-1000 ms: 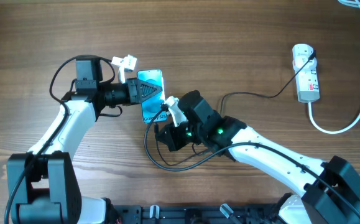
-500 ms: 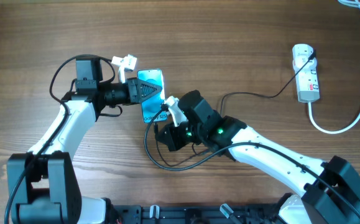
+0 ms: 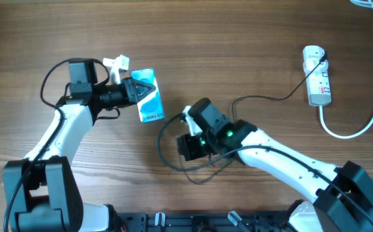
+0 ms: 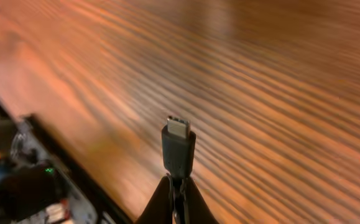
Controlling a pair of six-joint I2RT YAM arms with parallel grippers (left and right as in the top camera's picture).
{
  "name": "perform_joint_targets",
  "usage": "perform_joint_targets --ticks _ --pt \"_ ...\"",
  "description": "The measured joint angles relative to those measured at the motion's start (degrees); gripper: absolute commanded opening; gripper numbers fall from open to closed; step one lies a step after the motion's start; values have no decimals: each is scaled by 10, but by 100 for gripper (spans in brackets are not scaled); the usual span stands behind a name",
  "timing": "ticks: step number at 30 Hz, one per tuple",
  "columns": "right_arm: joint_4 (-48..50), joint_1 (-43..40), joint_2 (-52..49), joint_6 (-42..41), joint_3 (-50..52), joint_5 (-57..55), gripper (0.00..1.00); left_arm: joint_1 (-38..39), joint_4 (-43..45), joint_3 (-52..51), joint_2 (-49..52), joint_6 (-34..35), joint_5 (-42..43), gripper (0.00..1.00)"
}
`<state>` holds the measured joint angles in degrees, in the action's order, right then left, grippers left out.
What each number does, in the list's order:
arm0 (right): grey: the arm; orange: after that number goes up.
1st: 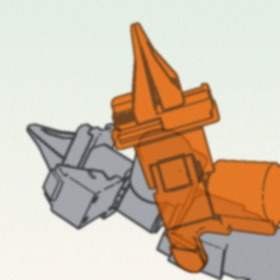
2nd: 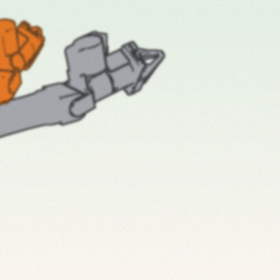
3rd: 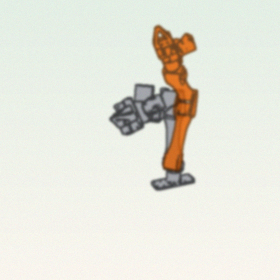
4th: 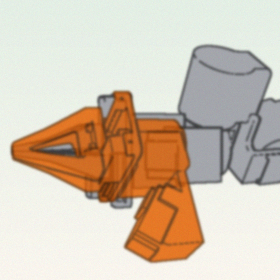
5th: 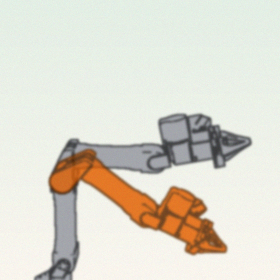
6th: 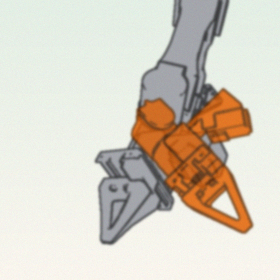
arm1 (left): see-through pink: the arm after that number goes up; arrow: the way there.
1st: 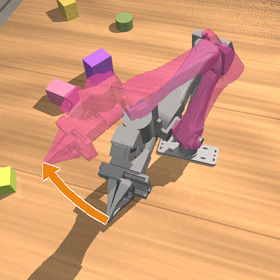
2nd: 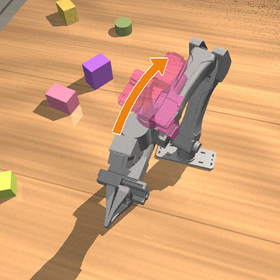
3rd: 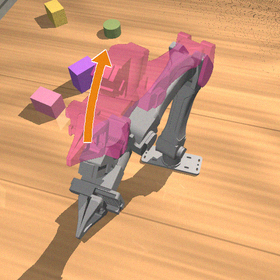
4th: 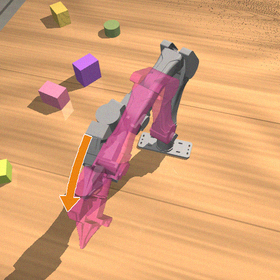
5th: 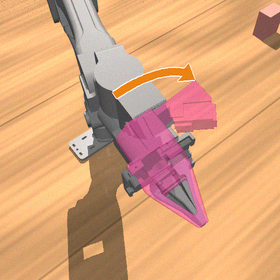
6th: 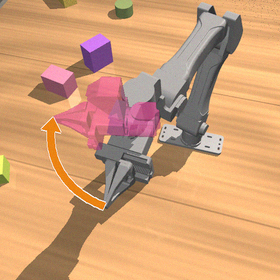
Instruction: Plug charger to phone and switch on socket
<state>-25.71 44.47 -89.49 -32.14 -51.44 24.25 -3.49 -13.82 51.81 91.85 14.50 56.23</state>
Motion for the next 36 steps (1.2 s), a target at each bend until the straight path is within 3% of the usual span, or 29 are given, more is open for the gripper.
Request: perform_joint_targets --ticks 5,8,12,19,21,22,25,29,32,36 --pt "-186 -92 0 24 -47 -48 4 -7 -3 0 0 9 -19 4" --pt "-240 -127 0 37 -61 -106 4 -7 -3 0 0 10 -21 4" --pt "-256 -137 -15 41 -61 -165 4 -7 -7 0 0 11 -22 4" --pt "-201 -136 -128 46 -61 -190 5 -7 -7 0 0 11 -23 4" --pt "-200 -136 -135 46 -64 -190 42 -7 -7 0 0 11 -24 4" --pt "-199 -136 -136 47 -65 -189 51 -7 -7 0 0 11 -24 4" --pt "-190 -135 -137 50 -71 -189 55 -7 -7 0 0 11 -24 4" --pt "-201 -135 -138 47 -72 -190 53 -7 -7 0 0 11 -24 4" --pt "-203 -135 -138 43 -72 -188 45 -7 -7 0 0 11 -24 4" --pt "-208 -129 -138 39 -68 -179 42 -7 -7 0 0 11 -24 4"
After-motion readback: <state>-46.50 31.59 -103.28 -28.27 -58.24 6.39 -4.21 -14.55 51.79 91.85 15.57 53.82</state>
